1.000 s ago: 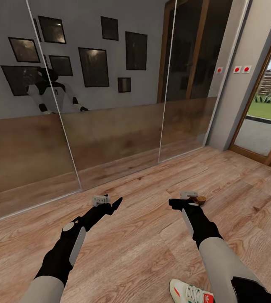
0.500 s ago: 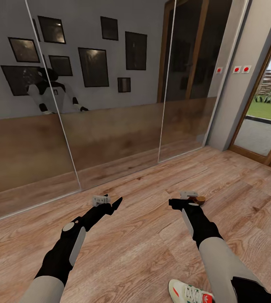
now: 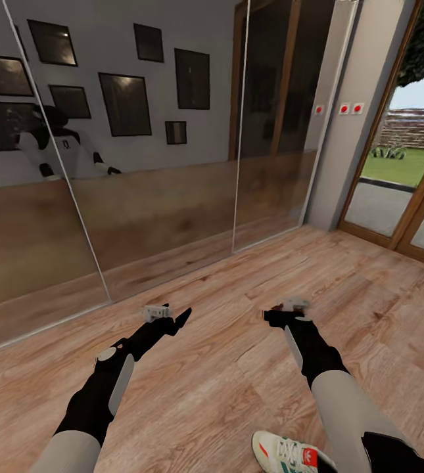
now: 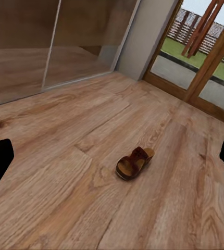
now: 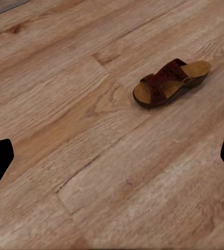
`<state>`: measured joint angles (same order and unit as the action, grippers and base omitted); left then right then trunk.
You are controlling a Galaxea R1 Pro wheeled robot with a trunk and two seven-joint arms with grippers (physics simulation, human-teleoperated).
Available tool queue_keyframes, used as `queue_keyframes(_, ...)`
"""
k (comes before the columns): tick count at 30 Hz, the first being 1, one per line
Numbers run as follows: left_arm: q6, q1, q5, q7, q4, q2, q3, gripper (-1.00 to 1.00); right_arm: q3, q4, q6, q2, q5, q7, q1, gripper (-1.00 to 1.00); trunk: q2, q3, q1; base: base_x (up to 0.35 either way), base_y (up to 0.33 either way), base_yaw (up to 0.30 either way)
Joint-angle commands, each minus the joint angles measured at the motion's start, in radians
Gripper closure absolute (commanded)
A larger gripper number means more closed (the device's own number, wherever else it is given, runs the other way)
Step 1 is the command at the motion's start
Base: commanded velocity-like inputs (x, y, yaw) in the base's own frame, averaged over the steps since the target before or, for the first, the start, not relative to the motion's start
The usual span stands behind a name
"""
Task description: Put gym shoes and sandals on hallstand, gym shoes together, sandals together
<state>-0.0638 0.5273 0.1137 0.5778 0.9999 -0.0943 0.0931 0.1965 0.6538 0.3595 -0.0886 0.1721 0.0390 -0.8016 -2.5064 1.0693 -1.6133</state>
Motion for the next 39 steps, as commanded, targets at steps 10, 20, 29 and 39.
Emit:
queue_keyframes(10, -0.007, 0.0, 0.008, 0.007, 0.0, -0.001, 0.004, -1.0, 0.004, 0.001, 0.005, -0.001, 0.01, -0.002, -0.001, -1.0, 0.0, 0.001, 0.0, 0.0, 0.0, -0.203)
queue_keyframes(20, -0.007, 0.0, 0.008, 0.007, 0.0, -0.001, 0.002, -1.0, 0.004, 0.0, 0.006, 0.031, 0.006, -0.072, -0.001, -1.0, 0.0, 0.001, 0.0, 0.0, 0.0, -0.009)
queue_keyframes(29, -0.007, 0.0, 0.008, 0.008, 0.0, -0.001, 0.002, -1.0, 0.008, 0.0, 0.006, 0.123, -0.001, -0.369, -0.001, -1.0, 0.0, 0.001, 0.0, 0.0, 0.0, 0.0)
queue_keyframes(39, -0.007, 0.0, 0.008, 0.008, 0.0, -0.001, 0.002, -1.0, 0.009, 0.0, 0.006, 0.17, -0.003, -0.457, -0.001, -1.0, 0.0, 0.001, 0.0, 0.0, 0.0, 0.0)
